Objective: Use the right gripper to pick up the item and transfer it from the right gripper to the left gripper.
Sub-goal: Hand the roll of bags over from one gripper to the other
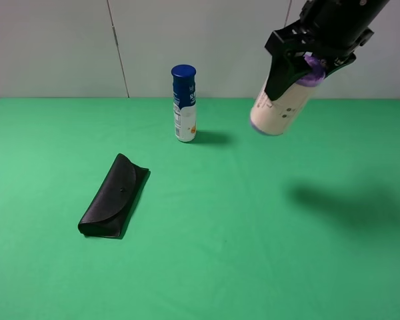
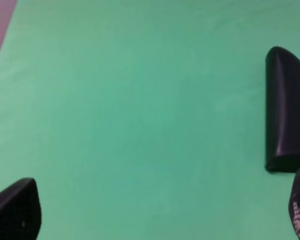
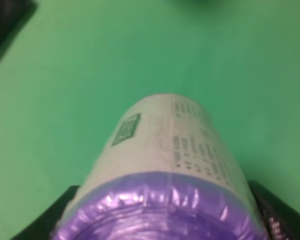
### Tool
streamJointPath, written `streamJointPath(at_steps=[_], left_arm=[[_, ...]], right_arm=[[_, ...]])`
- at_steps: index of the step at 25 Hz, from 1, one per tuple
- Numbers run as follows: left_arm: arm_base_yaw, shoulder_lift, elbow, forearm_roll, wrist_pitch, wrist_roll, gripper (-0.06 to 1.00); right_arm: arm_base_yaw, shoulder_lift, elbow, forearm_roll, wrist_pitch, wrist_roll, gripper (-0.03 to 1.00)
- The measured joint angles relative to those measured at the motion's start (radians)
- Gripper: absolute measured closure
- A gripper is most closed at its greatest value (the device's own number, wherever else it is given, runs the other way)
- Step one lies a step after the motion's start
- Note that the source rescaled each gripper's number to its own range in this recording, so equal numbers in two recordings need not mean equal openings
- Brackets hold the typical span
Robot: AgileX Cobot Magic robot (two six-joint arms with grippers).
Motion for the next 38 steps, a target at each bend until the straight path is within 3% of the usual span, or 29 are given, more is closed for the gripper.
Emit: streamJointPath(at_steps=[10, 16, 24, 32, 38], left_arm=[[0.0, 0.0, 0.0, 0.026, -0.002, 0.001, -0.03], [0.0, 0.0, 0.0, 0.026, -0.002, 0.001, -0.03], [0.0, 0.0, 0.0, 0.013, -0.004, 0.028, -0.03], [0.0, 0.011, -0.003, -0.091, -0.004, 0.192, -0.03], [0.0, 0.202, -0.046, -0.204, -0.061, 0.307, 0.01]], right_arm=[[0.252, -0.017, 0.003, -0.006, -0.042, -0.012, 0.95], [0.345, -0.017, 0.003, -0.006, -0.056, -0.041, 0.95], [0.36, -0.017, 0.003, 0.011, -0.069, -0.11, 0.96], [0.36, -0.017, 0.0, 0.039, -0.066, -0.132, 0.96], [0.36, -0.017, -0.07, 0.062, -0.048, -0.132, 0.96]])
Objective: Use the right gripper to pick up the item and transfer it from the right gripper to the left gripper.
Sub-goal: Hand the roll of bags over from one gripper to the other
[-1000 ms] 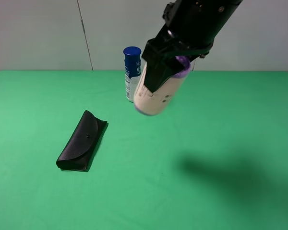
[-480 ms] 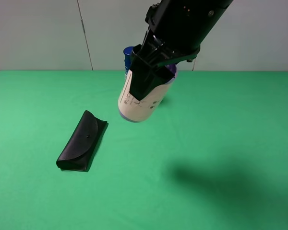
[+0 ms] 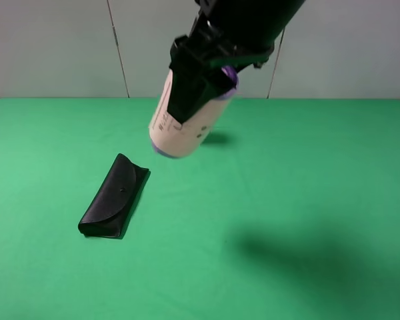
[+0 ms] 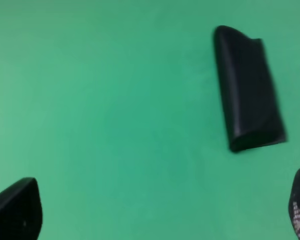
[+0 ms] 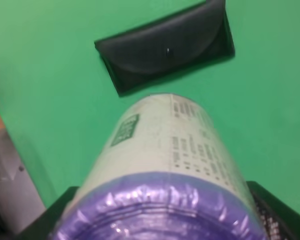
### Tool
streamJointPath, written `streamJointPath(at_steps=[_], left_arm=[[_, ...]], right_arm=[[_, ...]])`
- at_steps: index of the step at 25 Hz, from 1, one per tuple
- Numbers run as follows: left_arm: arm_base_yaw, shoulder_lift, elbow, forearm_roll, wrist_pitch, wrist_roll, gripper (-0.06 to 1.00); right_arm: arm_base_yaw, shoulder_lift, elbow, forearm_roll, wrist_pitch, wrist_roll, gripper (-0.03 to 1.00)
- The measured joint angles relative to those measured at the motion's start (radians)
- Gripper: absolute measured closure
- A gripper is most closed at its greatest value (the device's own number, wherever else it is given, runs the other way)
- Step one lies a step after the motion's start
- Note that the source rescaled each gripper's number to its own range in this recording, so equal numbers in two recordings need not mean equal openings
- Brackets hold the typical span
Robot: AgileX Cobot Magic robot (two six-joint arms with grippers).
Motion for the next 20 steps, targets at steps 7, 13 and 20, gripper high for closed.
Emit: streamJointPath(at_steps=[7, 13, 20], left_arm=[[0.0, 0.237, -0.004, -0.268, -0.168, 0.301, 0.08], [-0.042, 0.401, -0.004, -0.462, -0.294, 0.54, 0.08], [-0.18, 0.577, -0.004, -0.561, -0.423, 0.669, 0.09]], right_arm=[[0.0, 0.0, -0.011, 0.008, 0.011, -0.026, 0.96], [0.0, 0.0, -0.011, 0.017, 0.011, -0.036, 0.96], [0.0, 0.023, -0.011, 0.051, 0.007, -0.06, 0.96]])
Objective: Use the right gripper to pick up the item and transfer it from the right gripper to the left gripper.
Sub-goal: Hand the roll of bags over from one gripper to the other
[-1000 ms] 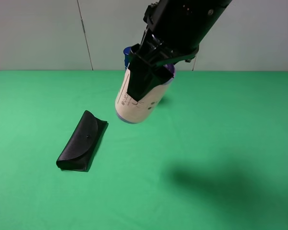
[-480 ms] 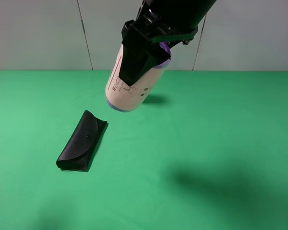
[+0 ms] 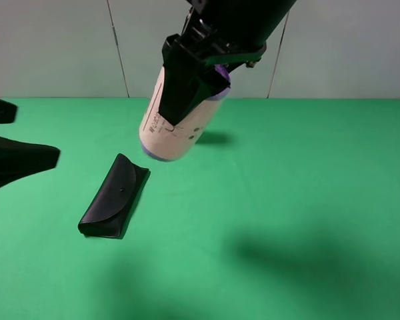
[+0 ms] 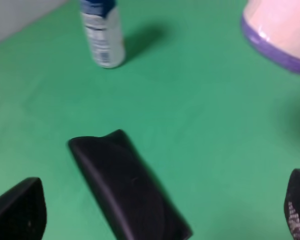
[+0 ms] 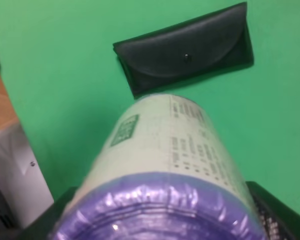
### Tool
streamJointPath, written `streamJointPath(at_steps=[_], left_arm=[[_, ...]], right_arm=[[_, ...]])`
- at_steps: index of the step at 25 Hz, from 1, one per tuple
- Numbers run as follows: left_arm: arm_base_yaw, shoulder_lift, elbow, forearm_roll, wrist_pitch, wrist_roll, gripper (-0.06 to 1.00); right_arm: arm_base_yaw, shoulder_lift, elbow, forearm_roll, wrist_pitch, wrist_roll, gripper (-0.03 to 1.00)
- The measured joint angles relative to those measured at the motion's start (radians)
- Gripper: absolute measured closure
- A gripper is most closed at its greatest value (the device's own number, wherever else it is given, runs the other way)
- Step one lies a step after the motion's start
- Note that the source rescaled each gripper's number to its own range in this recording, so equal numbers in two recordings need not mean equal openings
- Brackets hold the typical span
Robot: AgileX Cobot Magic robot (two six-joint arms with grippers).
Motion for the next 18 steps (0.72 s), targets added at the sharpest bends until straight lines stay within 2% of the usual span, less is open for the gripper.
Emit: streamJointPath(at_steps=[9, 15, 18], left_arm=[[-0.222, 0.199, 0.0, -0.05, -0.206, 0.115, 0.1], [-0.375, 0.29, -0.007, -0.051, -0.339, 0.125, 0.1], [-0.428, 0.333, -0.041, -0.051, -0.367, 0.128, 0.1]], right_arm=[[0.0, 0.019, 0.0, 0.071, -0.007, -0.029, 0.96], [0.0, 0.019, 0.0, 0.095, -0.008, -0.04, 0.96], [0.0, 0.019, 0.0, 0.095, -0.008, -0.04, 0.96]])
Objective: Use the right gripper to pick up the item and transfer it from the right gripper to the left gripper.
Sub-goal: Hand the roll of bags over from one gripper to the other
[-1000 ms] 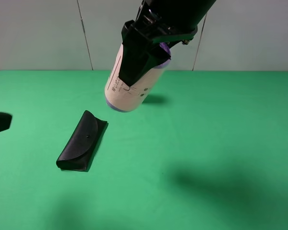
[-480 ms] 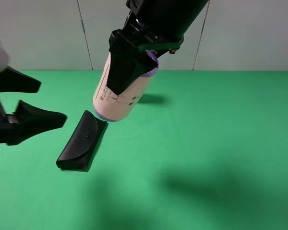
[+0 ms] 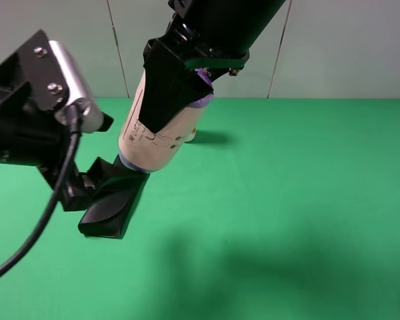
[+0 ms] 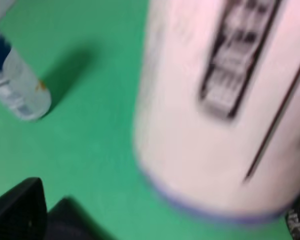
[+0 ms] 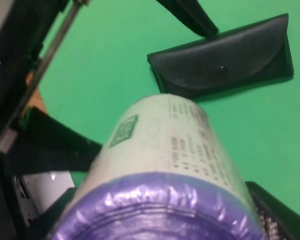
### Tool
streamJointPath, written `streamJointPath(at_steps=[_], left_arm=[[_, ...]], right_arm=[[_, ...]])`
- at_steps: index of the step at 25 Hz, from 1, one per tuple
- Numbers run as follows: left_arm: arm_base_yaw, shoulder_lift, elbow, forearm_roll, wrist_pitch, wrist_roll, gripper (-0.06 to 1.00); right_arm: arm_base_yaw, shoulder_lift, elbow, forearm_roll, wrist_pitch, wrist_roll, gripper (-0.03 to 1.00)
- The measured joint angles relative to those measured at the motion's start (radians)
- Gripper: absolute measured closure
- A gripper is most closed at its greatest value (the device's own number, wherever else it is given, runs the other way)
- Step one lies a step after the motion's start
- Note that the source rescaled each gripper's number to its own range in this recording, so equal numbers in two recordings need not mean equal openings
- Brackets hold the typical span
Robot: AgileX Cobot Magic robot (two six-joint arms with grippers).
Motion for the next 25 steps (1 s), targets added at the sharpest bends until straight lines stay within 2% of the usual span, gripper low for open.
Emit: streamJointPath(at_steps=[12, 18, 21, 25], left_arm=[[-0.13, 0.058, -0.036, -0.003, -0.132, 0.042, 0.11], [-0.146, 0.058, -0.036, -0.003, -0.186, 0.042, 0.14], [-0.146, 0.058, -0.036, -0.003, -0.192, 0.042, 0.2], [-0.148, 0.058, -0.036, -0.003, -0.192, 0.042, 0.36]], right_arm=[[0.0, 0.0, 0.0, 0.002, 0.0, -0.003, 0.96], [0.0, 0.0, 0.0, 0.002, 0.0, -0.003, 0.96], [0.0, 0.0, 0.0, 0.002, 0.0, -0.003, 0.96], [0.0, 0.0, 0.0, 0.002, -0.004, -0.003, 0.96]])
